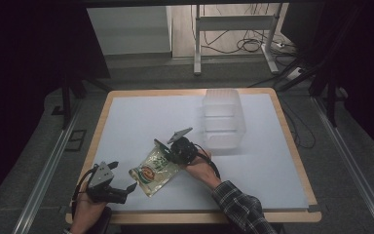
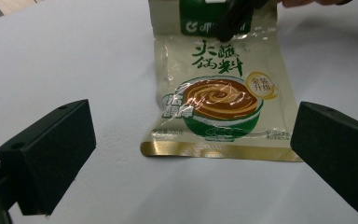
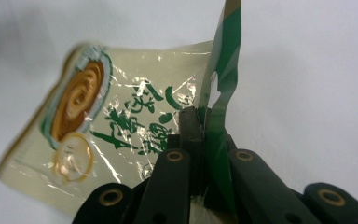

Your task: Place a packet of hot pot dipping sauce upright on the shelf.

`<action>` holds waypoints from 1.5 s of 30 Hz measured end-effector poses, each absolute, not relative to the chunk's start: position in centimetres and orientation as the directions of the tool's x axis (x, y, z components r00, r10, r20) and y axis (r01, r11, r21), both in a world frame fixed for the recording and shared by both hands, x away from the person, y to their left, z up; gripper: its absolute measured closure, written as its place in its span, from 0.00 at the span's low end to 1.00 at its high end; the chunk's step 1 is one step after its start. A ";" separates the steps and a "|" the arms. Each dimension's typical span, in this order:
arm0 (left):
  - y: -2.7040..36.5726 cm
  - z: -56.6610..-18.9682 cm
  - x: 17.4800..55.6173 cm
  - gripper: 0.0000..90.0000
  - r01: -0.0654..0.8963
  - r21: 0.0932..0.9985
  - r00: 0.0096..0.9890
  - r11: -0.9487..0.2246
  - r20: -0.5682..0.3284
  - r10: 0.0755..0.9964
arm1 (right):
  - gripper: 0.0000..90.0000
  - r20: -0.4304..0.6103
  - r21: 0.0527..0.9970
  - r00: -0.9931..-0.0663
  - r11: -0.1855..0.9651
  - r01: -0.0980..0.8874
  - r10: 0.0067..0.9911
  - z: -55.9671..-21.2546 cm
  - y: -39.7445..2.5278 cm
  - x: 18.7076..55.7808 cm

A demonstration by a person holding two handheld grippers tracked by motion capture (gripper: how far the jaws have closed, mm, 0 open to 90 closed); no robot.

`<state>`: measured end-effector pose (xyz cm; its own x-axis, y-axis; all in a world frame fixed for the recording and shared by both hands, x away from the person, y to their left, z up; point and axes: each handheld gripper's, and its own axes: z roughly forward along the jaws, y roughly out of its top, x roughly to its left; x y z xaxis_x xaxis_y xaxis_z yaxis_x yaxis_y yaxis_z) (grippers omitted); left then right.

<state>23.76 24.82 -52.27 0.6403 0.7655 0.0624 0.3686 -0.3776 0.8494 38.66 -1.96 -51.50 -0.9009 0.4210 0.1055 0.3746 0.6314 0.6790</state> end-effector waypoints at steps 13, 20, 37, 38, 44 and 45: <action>24.9 -52.2 23.7 0.00 0.366 0.853 0.632 -0.373 0.067 0.772 | 0.99 0.096 0.736 -0.922 0.598 0.319 0.374 -46.6 -1.8 37.9; 24.9 -52.2 23.7 0.00 0.366 0.854 0.631 -0.371 0.066 0.773 | 0.99 0.056 0.752 -0.933 0.600 0.274 0.355 -44.1 -1.9 37.4; 24.9 -52.1 23.7 0.00 0.363 0.856 0.629 -0.369 0.067 0.774 | 0.99 -0.064 0.772 -0.926 0.607 0.190 0.371 -39.3 -2.7 38.1; 24.9 -52.1 23.7 0.00 0.363 0.856 0.630 -0.369 0.067 0.774 | 0.99 -0.065 0.773 -0.926 0.605 0.190 0.372 -39.1 -2.8 38.2; 24.9 -52.1 23.7 0.00 0.362 0.854 0.631 -0.374 0.071 0.773 | 0.99 -0.063 0.772 -0.926 0.606 0.190 0.372 -38.4 -3.4 38.8; 24.9 -52.1 23.7 0.00 0.362 0.854 0.631 -0.374 0.071 0.773 | 0.99 -0.071 0.771 -0.925 0.609 0.186 0.373 -38.2 -3.6 39.0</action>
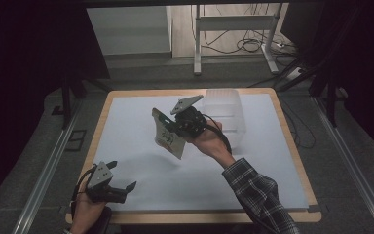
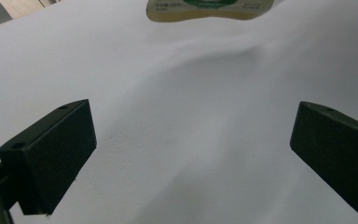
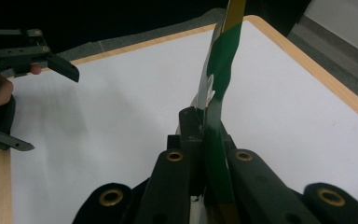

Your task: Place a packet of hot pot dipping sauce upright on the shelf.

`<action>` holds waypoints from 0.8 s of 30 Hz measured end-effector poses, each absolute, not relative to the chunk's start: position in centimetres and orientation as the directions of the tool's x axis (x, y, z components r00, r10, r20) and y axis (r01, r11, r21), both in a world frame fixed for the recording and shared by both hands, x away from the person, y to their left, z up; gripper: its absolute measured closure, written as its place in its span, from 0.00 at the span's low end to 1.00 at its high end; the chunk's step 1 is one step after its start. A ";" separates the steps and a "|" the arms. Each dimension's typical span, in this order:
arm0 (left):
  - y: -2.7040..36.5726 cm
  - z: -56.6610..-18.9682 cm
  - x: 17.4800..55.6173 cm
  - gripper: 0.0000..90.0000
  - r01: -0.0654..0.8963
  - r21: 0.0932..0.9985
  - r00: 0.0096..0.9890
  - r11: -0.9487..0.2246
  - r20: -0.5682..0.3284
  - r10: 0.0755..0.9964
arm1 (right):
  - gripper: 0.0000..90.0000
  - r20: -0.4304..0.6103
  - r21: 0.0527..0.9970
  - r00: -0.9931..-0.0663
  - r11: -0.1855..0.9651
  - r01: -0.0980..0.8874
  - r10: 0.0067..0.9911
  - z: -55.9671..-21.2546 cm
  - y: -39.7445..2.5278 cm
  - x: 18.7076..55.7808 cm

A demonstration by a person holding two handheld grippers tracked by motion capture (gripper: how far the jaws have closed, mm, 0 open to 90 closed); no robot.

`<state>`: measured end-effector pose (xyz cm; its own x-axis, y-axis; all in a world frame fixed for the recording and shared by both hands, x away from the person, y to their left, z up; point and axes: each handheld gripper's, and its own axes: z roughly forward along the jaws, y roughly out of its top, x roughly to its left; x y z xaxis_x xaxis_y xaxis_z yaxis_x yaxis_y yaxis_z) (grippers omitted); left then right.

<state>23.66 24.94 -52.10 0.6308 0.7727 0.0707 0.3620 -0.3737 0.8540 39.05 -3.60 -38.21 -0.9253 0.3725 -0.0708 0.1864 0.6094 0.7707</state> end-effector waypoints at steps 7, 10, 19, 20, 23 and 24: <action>24.9 -52.1 23.7 0.00 0.364 0.854 0.630 -0.373 0.069 0.773 | 0.99 -0.079 0.771 -0.921 0.608 0.186 0.382 -37.4 -4.3 39.8; 24.9 -52.1 23.7 0.00 0.362 0.854 0.631 -0.374 0.070 0.772 | 0.99 -0.091 0.772 -0.914 0.608 0.186 0.395 -36.8 -4.8 40.5; 24.9 -52.1 23.6 0.00 0.361 0.855 0.631 -0.373 0.070 0.772 | 0.99 -0.096 0.795 -0.900 0.577 0.188 0.426 -35.3 -6.3 42.4; 24.9 -52.1 23.7 0.00 0.362 0.855 0.632 -0.372 0.069 0.772 | 0.99 -0.099 0.796 -0.897 0.575 0.189 0.430 -35.1 -6.5 42.6; 24.9 -52.1 23.7 0.00 0.362 0.855 0.632 -0.372 0.069 0.772 | 0.99 -0.103 0.802 -0.892 0.567 0.187 0.440 -34.6 -7.1 43.2; 24.9 -52.1 23.7 0.00 0.362 0.855 0.631 -0.372 0.069 0.772 | 0.99 -0.109 0.803 -0.889 0.567 0.185 0.444 -34.4 -7.3 43.4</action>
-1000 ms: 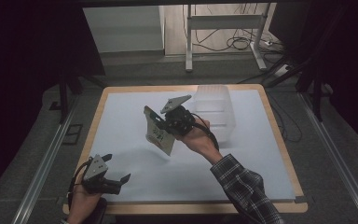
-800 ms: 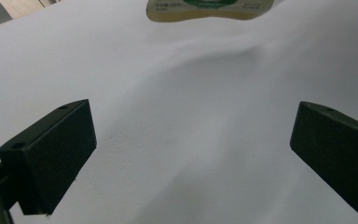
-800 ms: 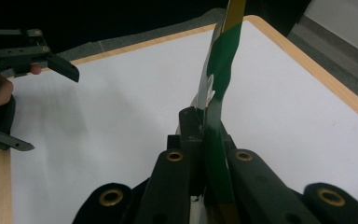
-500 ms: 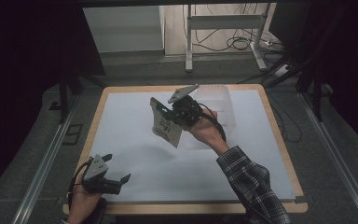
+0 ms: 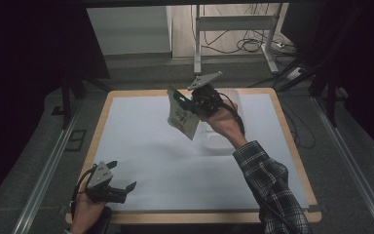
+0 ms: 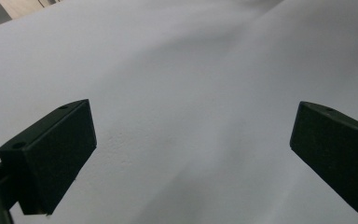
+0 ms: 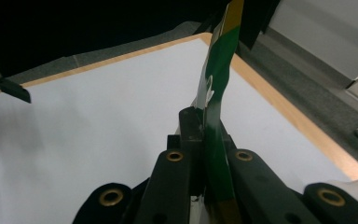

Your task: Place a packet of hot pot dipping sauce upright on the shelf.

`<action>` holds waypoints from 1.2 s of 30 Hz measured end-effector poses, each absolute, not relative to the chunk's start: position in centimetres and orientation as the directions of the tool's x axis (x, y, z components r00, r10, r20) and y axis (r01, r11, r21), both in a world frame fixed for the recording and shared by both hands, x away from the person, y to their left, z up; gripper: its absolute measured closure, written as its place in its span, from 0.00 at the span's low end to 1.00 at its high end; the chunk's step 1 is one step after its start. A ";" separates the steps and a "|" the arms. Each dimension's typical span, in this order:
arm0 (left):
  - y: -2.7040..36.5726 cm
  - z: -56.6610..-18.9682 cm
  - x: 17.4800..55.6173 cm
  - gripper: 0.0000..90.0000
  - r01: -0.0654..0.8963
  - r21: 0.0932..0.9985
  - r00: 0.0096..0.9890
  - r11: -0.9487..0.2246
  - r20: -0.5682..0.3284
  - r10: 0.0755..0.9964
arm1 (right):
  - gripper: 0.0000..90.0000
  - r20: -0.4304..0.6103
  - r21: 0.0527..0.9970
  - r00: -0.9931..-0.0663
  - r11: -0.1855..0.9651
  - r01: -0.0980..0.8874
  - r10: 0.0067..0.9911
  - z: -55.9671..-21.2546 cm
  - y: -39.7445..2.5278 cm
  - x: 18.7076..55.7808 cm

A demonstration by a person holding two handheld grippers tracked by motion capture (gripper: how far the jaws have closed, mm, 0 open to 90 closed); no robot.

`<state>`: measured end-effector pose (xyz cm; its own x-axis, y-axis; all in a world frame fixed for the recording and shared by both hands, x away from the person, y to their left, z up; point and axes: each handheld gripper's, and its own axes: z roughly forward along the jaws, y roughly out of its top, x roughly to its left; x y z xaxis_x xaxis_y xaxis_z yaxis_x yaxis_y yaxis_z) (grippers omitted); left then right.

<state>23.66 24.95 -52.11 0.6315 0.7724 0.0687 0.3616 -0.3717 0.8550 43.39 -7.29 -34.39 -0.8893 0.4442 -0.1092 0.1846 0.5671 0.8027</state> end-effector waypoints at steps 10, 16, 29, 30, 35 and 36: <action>24.9 -52.1 23.7 0.00 0.362 0.855 0.633 -0.372 0.068 0.771 | 0.99 -0.123 0.807 -0.859 0.554 0.204 0.496 -33.5 -9.6 45.7; 24.9 -52.1 23.7 0.00 0.363 0.854 0.634 -0.374 0.068 0.771 | 0.99 -0.129 0.807 -0.840 0.549 0.220 0.527 -33.3 -10.9 47.0; 24.8 -52.2 23.7 0.00 0.363 0.851 0.636 -0.381 0.072 0.768 | 0.99 -0.144 0.800 -0.808 0.548 0.245 0.571 -33.0 -13.5 48.2; 24.8 -52.2 23.7 0.00 0.363 0.850 0.636 -0.381 0.072 0.768 | 0.99 -0.142 0.802 -0.801 0.541 0.251 0.582 -33.0 -14.0 48.4; 24.8 -52.2 23.7 0.00 0.363 0.850 0.637 -0.382 0.073 0.768 | 0.99 -0.156 0.805 -0.784 0.537 0.251 0.601 -33.1 -15.0 49.1; 24.8 -52.2 23.7 0.00 0.363 0.850 0.637 -0.382 0.073 0.768 | 0.99 -0.156 0.805 -0.781 0.536 0.255 0.605 -33.1 -15.2 49.3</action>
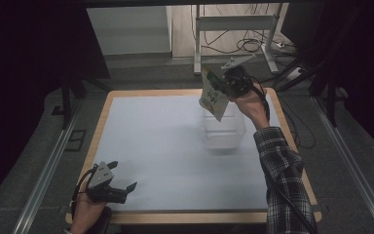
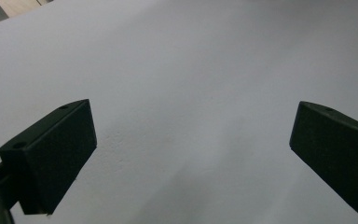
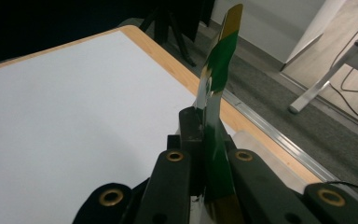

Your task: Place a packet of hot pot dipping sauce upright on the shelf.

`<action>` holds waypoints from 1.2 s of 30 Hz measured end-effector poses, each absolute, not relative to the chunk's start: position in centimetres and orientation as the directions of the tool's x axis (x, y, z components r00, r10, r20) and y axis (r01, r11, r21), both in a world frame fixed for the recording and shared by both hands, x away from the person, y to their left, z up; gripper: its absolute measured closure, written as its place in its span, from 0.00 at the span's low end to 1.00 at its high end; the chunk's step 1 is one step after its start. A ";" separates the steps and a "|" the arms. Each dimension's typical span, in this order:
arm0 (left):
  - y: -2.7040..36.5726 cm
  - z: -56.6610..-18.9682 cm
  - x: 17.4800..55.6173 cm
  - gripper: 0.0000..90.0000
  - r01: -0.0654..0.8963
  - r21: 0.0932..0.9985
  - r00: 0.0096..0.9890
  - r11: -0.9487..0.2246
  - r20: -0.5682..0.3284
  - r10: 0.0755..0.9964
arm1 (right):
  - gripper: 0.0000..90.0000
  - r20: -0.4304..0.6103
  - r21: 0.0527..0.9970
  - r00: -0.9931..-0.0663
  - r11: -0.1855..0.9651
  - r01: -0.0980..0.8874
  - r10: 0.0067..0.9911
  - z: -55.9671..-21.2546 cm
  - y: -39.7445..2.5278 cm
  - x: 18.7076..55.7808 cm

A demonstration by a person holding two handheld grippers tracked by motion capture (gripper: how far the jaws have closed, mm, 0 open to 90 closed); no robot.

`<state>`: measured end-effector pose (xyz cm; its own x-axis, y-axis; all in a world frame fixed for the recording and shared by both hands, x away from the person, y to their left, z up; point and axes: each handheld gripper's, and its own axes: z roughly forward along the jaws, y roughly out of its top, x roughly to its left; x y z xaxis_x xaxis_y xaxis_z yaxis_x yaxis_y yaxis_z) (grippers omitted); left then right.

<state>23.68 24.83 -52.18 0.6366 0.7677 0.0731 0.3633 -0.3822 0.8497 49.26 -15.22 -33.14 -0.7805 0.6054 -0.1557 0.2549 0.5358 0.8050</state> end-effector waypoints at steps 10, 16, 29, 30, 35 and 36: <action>24.8 -52.2 23.7 0.00 0.363 0.852 0.637 -0.379 0.070 0.767 | 0.99 -0.185 0.807 -0.751 0.534 0.253 0.634 -33.9 -16.3 50.6; 24.8 -52.2 23.7 0.00 0.362 0.851 0.639 -0.381 0.071 0.766 | 0.99 -0.199 0.814 -0.728 0.524 0.250 0.656 -34.9 -16.9 51.2; 24.7 -52.2 23.7 0.00 0.360 0.848 0.642 -0.388 0.077 0.763 | 0.99 -0.203 0.817 -0.761 0.535 0.215 0.616 -36.2 -16.5 50.9; 24.7 -52.2 23.7 0.01 0.360 0.848 0.642 -0.389 0.077 0.763 | 0.99 -0.196 0.817 -0.765 0.534 0.218 0.613 -36.2 -16.4 50.9; 24.7 -52.2 23.7 0.00 0.360 0.847 0.643 -0.391 0.078 0.762 | 0.99 -0.183 0.817 -0.785 0.535 0.213 0.591 -36.4 -16.2 50.6; 24.7 -52.2 23.7 0.00 0.361 0.847 0.643 -0.391 0.078 0.762 | 0.99 -0.178 0.817 -0.791 0.536 0.213 0.586 -36.5 -16.2 50.6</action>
